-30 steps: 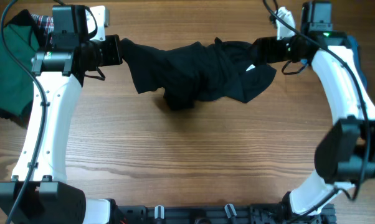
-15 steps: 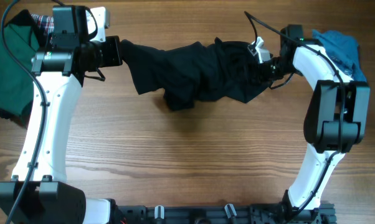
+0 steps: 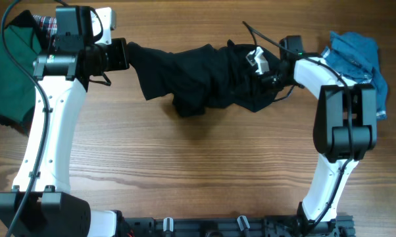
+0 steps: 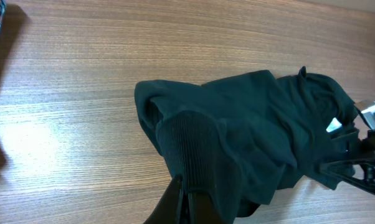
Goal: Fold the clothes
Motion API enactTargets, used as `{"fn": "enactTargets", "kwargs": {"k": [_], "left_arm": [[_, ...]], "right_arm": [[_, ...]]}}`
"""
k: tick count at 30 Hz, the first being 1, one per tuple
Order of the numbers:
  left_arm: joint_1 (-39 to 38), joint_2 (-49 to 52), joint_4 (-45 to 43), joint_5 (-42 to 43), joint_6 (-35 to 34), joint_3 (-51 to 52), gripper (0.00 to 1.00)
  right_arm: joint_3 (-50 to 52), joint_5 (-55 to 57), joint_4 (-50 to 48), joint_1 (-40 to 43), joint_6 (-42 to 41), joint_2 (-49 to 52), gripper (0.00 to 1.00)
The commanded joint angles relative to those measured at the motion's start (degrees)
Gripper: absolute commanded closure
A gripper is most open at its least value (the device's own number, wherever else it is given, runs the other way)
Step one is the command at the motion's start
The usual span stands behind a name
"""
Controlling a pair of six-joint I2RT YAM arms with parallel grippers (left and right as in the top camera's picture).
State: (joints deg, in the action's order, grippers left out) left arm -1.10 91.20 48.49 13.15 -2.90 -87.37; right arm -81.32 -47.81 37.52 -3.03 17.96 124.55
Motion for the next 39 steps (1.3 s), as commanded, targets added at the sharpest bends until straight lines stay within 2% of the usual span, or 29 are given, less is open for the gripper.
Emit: {"fn": "enactTargets", "kwargs": {"k": [1, 2, 3, 4, 7, 12, 20, 27, 33, 39], "left_arm": [[0.26, 0.44, 0.07, 0.26, -0.76, -0.92, 0.96], [0.26, 0.44, 0.09, 0.26, -0.76, -0.92, 0.96], [0.26, 0.44, 0.09, 0.26, -0.76, -0.92, 0.96], [0.26, 0.44, 0.09, 0.26, -0.76, -0.92, 0.96], [0.26, 0.44, 0.26, 0.26, -0.76, -0.92, 0.96], [0.26, 0.44, 0.42, 0.26, -0.76, -0.92, 0.96], [0.26, 0.44, 0.48, 0.26, -0.74, -0.9, 0.96], [0.26, 0.48, 0.63, 0.24, -0.74, -0.59, 0.96], [0.26, 0.48, 0.15, -1.33, -0.55, -0.59, 0.96], [0.37, 0.31, -7.8, -2.6, -0.57, -0.96, 0.96]], "right_arm": [[0.81, -2.27, -2.23, -1.73, -3.19, 1.16, 0.48], [0.81, -2.23, -2.69, -1.86, -3.74, 1.14, 0.6], [0.81, -2.23, -3.45, -1.84, -5.09, 1.14, 0.78], [0.76, -2.14, -4.24, -1.79, -6.29, 1.14, 0.87], [-0.24, -1.99, -5.35, -1.73, -8.09, 1.05, 0.96], [-4.61, 0.02, -3.17, -1.4, -9.35, -0.42, 0.96], [-12.55, 6.71, 2.36, -0.35, -10.91, -8.28, 0.96], [-14.05, 9.33, 3.08, 3.37, -12.57, -13.29, 0.96], [-14.05, 12.87, 1.75, 7.08, -11.89, -16.57, 0.96], [-14.05, 17.4, -5.38, 10.14, -11.91, -26.47, 0.96]]}}
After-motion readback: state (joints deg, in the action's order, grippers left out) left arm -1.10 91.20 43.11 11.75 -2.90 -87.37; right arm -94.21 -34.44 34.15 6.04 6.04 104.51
